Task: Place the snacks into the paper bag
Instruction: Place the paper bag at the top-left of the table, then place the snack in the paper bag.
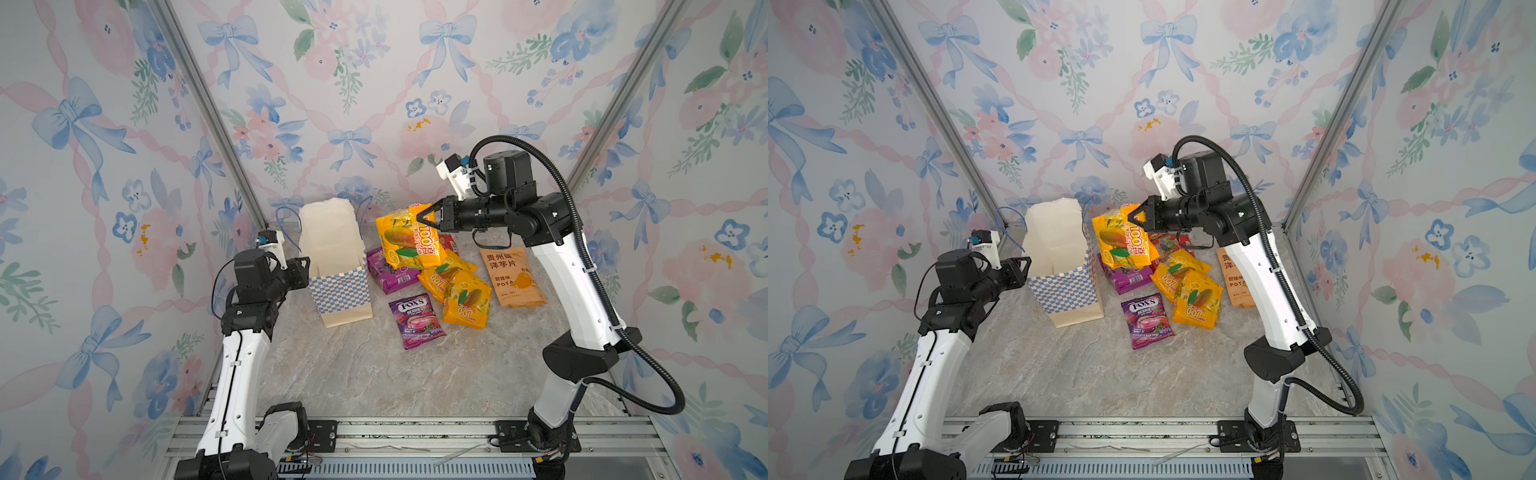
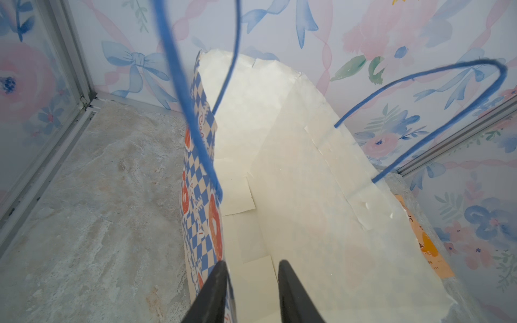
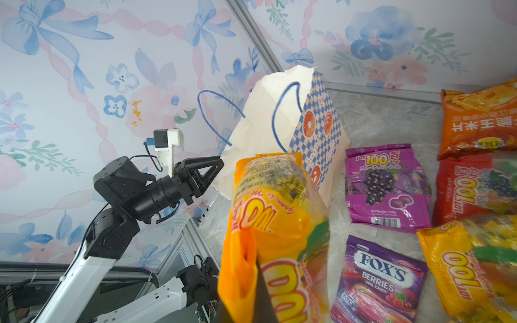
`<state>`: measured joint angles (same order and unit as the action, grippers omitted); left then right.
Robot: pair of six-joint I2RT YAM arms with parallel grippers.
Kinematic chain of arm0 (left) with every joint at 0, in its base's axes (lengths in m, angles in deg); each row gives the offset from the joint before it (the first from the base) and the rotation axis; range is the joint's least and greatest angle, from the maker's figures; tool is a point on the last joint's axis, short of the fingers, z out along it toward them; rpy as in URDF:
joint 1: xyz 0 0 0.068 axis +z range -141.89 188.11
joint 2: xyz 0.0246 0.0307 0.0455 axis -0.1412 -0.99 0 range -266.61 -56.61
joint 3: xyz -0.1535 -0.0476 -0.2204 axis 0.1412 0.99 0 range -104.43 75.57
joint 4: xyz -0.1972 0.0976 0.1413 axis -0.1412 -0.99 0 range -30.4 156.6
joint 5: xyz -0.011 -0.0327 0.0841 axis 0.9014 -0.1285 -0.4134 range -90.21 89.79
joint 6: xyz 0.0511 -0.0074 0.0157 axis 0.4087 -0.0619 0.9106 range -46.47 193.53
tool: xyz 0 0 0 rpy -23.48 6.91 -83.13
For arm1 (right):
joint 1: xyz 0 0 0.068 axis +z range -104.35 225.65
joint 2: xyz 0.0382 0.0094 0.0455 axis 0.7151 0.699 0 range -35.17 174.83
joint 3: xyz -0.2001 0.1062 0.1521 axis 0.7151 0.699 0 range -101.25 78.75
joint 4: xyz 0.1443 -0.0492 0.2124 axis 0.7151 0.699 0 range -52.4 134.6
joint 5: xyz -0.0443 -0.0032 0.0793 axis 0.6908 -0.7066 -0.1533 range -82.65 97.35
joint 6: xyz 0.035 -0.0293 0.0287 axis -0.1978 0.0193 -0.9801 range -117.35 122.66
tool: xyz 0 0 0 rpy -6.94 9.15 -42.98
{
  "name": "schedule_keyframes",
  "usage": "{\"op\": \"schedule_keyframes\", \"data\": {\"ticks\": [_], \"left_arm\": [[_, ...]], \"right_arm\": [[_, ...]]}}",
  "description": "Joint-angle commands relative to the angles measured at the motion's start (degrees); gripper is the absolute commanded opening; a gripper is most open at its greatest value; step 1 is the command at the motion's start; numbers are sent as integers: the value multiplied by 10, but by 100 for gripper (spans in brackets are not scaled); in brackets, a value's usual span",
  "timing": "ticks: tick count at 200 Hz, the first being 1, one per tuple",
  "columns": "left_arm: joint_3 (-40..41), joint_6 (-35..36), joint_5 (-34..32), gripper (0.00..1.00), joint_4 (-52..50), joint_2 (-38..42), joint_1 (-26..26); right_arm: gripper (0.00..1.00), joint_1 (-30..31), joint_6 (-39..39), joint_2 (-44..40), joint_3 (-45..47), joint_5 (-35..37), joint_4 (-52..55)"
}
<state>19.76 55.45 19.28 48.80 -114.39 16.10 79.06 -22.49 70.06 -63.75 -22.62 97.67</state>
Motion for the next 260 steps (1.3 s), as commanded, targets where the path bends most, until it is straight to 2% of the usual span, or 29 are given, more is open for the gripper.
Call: {"op": "schedule_keyframes", "data": {"ticks": [1, 57, 161, 196, 260], "left_arm": [[4, 4, -8, 36, 8, 9, 4], [7, 5, -19, 40, 9, 28, 4], [12, 3, -14, 46, 28, 61, 9], [18, 7, -18, 48, 29, 66, 12], [26, -4, -2, 49, 48, 47, 16]], "right_arm": [[0, 15, -17, -8, -14, -21, -87], [0, 54, -32, -8, 1, -11, -165], [0, 102, -41, 45, -9, 29, -263], [0, 112, -48, 76, -20, 49, -283], [0, 138, -7, 111, -54, 113, -266]]}}
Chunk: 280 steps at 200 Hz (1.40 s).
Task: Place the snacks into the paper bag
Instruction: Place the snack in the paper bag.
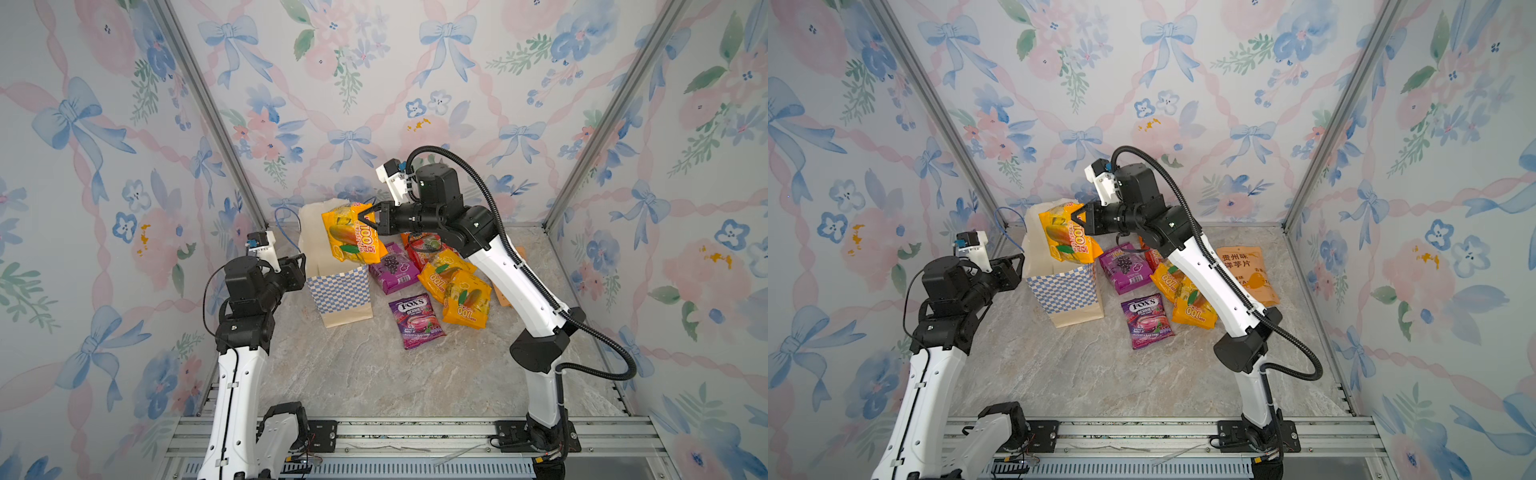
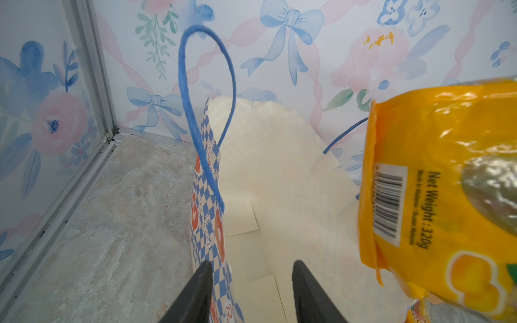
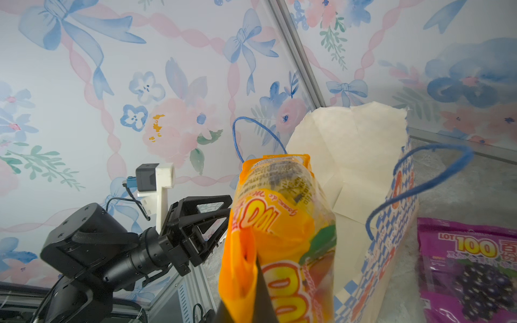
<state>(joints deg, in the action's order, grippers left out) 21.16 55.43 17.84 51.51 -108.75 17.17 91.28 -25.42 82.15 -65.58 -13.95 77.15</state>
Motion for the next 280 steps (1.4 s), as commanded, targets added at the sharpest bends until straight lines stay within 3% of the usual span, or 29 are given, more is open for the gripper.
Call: {"op": "schedule_keyframes", "data": {"ticks": [1, 56, 82, 111, 196, 280], "left_arm": [[12, -4, 13, 49, 22, -9, 5], [18, -28, 39, 36, 41, -47, 6], [17, -30, 43, 20, 41, -54, 6], [15, -31, 45, 12, 41, -55, 6], [14, -32, 48, 0, 41, -55, 6], [18, -31, 50, 0, 41, -53, 6]], "right_arm": [[0, 16, 23, -10, -36, 26, -61], [0, 22, 32, -1, -36, 44, -66], [0, 25, 44, 3, -36, 59, -67], [0, 28, 57, 8, -36, 71, -66], [0, 46, 102, 17, -36, 108, -71], [0, 63, 130, 35, -36, 163, -88]]}}
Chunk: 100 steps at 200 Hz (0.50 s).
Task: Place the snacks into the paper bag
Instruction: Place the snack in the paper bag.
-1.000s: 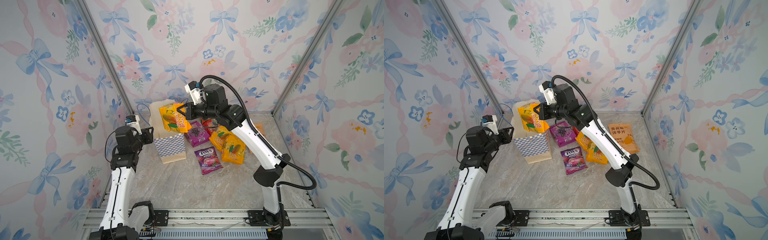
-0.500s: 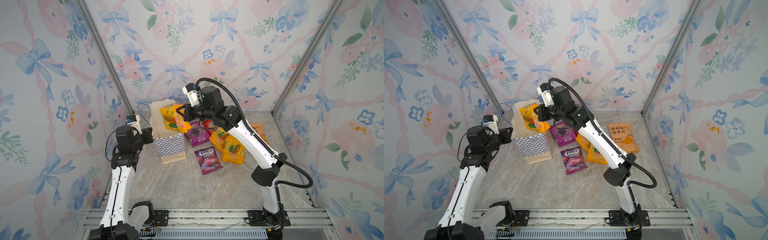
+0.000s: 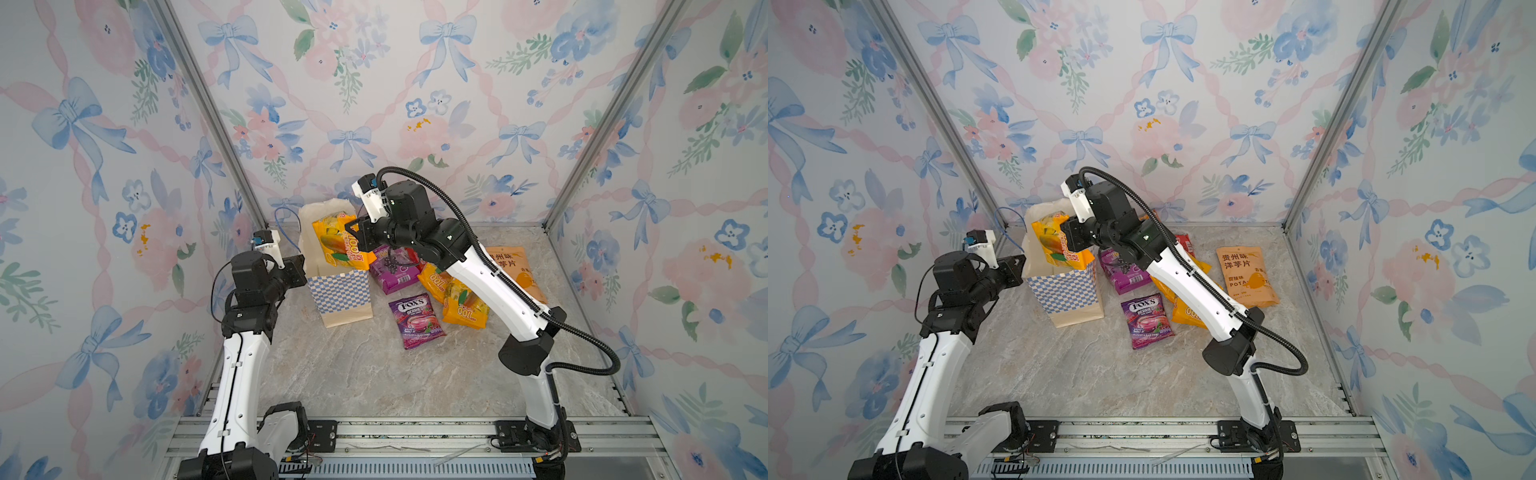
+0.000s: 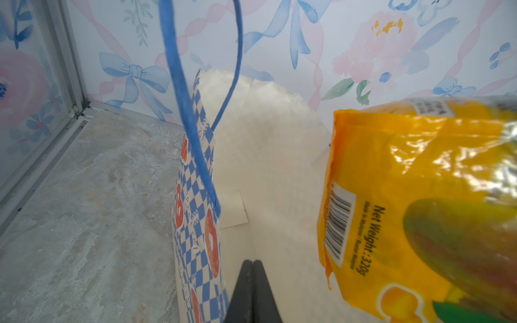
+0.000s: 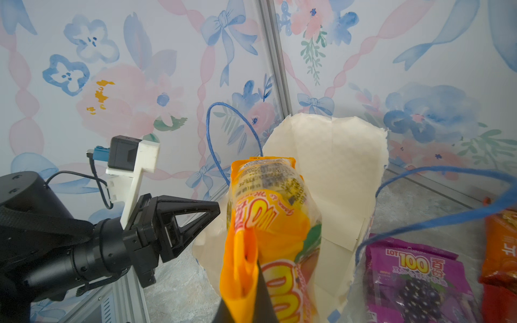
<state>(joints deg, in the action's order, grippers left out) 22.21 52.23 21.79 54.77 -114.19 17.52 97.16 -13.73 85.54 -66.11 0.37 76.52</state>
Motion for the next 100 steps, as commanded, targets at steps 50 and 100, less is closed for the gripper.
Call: {"op": "schedule_keyframes", "data": {"ticks": [50, 100], "left_arm": [[8, 2, 15, 0, 8, 2, 3], [7, 4, 15, 0, 8, 2, 3]], "right_arm": [[0, 8, 22, 13, -30, 39, -112], [0, 11, 28, 28, -23, 48, -163]]}}
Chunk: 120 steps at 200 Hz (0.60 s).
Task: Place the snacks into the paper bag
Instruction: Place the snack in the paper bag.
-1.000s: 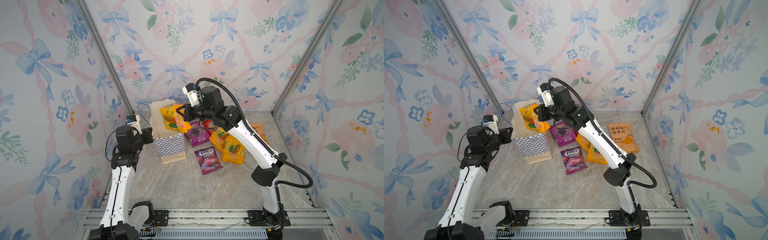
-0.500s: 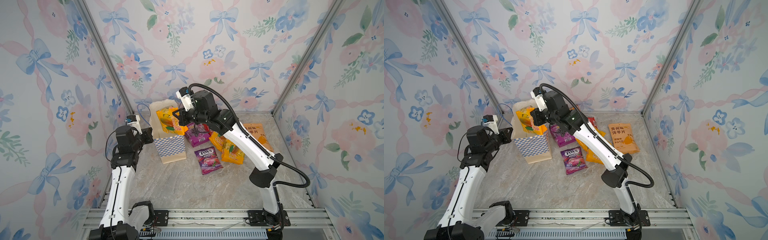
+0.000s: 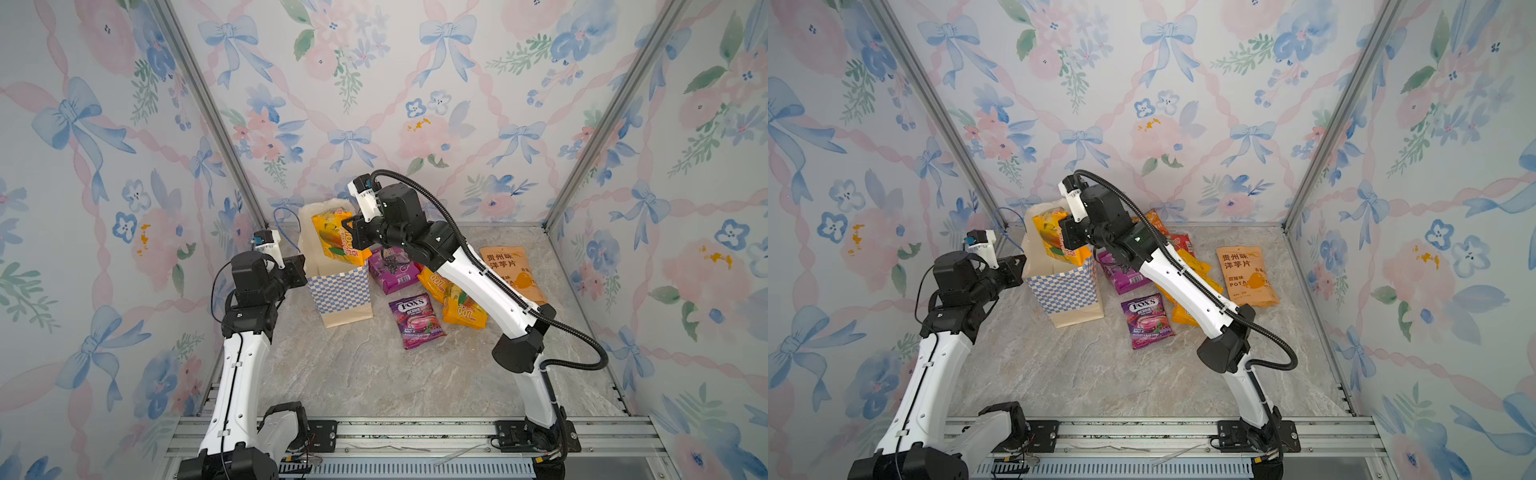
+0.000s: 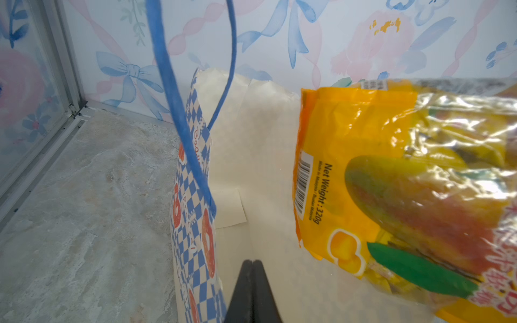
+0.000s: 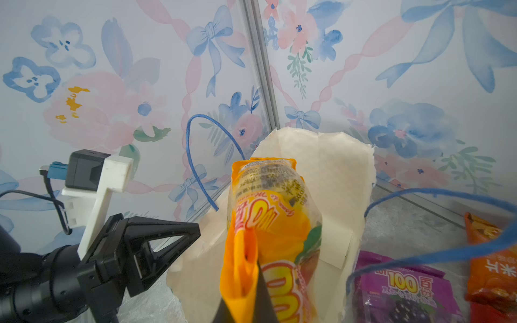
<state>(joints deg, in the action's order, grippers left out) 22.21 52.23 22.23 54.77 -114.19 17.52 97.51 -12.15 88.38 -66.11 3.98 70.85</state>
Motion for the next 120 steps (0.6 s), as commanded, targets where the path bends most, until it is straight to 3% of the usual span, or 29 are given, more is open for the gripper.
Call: {"op": "schedule_keyframes", "data": {"ticks": [1, 120], "left_arm": [[7, 4, 10, 0, 8, 2, 3], [12, 6, 10, 0, 8, 10, 3]], "right_arm": [[0, 7, 12, 0, -23, 12, -108], [0, 8, 16, 58, -27, 38, -144]]}}
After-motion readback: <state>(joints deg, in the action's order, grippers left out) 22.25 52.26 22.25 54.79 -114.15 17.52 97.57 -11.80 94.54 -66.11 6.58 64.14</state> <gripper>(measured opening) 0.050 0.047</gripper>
